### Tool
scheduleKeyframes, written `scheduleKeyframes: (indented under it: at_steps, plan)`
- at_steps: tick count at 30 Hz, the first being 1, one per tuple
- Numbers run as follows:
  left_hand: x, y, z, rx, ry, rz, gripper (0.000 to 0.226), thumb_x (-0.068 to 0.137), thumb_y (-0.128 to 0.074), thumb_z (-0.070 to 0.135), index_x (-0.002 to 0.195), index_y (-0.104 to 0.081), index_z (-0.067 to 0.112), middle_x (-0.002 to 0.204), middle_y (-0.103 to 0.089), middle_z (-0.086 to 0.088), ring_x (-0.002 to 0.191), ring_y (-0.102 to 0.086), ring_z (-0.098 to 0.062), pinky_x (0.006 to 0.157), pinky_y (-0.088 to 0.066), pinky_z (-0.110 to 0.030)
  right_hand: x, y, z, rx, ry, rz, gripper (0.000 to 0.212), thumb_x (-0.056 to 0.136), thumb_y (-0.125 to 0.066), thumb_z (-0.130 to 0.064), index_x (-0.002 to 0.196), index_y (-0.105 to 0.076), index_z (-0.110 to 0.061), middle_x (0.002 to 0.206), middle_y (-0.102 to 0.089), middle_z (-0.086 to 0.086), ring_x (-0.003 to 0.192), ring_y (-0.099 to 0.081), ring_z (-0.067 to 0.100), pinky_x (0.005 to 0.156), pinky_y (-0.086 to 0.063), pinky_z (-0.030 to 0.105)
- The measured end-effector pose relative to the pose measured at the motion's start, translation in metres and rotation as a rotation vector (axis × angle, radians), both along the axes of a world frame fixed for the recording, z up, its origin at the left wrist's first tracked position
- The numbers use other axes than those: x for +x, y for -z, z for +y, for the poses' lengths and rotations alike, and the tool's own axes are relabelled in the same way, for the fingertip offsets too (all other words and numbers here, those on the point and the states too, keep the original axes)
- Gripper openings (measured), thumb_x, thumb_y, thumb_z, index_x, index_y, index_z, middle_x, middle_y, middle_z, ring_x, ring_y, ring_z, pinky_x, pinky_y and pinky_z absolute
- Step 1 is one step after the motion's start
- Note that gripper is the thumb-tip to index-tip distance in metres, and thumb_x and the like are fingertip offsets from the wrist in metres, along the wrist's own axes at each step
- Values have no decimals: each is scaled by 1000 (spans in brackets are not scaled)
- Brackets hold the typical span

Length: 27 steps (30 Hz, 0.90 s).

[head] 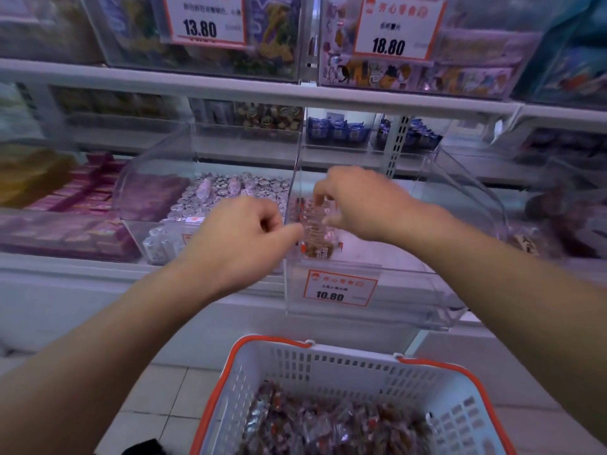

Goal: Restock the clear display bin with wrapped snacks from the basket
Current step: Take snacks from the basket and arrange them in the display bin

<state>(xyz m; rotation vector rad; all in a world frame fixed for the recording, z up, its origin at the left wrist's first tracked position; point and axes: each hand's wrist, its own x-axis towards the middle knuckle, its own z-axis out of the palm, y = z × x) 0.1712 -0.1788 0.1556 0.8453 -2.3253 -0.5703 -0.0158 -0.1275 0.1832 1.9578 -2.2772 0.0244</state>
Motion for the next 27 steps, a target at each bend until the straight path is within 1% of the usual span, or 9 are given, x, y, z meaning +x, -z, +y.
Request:
scheduleKeyframes:
  at_steps: [2, 5, 8, 11, 13, 16, 19, 23, 27]
  plan:
    - [8, -7, 6, 125, 123, 23, 33, 77, -64, 30, 53, -53, 10, 43, -45, 7, 42, -38, -5, 48, -29, -20, 16, -3, 37, -202, -33, -38, 8, 90, -67, -32, 94, -71, -27, 93, -67, -1, 86, -63, 26, 76, -54, 40]
    - [20, 0, 17, 343, 338, -340, 25, 66, -56, 36, 52, -62, 17, 45, -49, 7, 44, -42, -6, 48, -33, -20, 33, 31, 99, -417, -87, -237, 18, 83, -62, -34, 83, -76, -23, 75, -72, -3, 68, -64, 17, 63, -53, 32]
    - [15, 51, 28, 313, 320, -830, 24, 78, -62, 39, 68, -72, 19, 58, -64, 5, 56, -62, -12, 61, -53, -29, 48, 111, 124, 113, -18, -573, 14, 87, -65, -26, 88, -77, -20, 78, -74, -5, 64, -60, 1, 58, -44, 22]
    - [10, 135, 58, 365, 327, -1131, 25, 92, -59, 33, 96, -71, 10, 75, -68, -4, 61, -65, -15, 75, -59, -38, 58, 230, 136, 669, 113, -701, 37, 89, -70, -21, 125, -66, -12, 123, -67, 7, 110, -62, 21, 88, -48, 27]
    - [16, 192, 85, 415, 347, -1254, 26, 96, -56, 32, 103, -67, 10, 95, -67, -9, 82, -67, -23, 84, -56, -40, 59, 306, 173, 822, 302, -804, 60, 89, -72, -20, 143, -47, -8, 140, -55, 12, 120, -57, 28, 99, -48, 36]
    - [34, 274, 116, 423, 370, -1370, 40, 100, -47, 38, 123, -64, 11, 129, -61, -14, 116, -58, -29, 99, -45, -35, 60, 380, 232, 821, 604, -852, 93, 80, -77, -44, 154, -26, -19, 153, -40, 12, 130, -50, 32, 105, -46, 38]
    - [51, 325, 141, 536, 310, -1429, 54, 97, -48, 51, 136, -54, 14, 141, -53, -10, 124, -52, -29, 107, -41, -36, 65, 400, 243, 958, 635, -794, 128, 64, -81, -64, 158, -5, -20, 163, -13, 17, 141, -35, 39, 114, -37, 44]
    - [50, 351, 155, 531, 152, -1387, 59, 88, -66, 41, 136, -52, 10, 135, -56, -13, 119, -58, -30, 97, -50, -37, 61, 406, 244, 862, 608, -840, 114, 67, -84, -54, 156, -19, -26, 154, -38, 13, 130, -49, 35, 104, -46, 41]
    - [53, 363, 154, 482, 141, -1439, 55, 94, -59, 32, 141, -45, 9, 142, -48, -16, 128, -50, -33, 106, -44, -44, 63, 414, 240, 918, 612, -815, 104, 78, -76, -55, 155, -21, -12, 147, -46, 16, 124, -53, 36, 100, -48, 43]
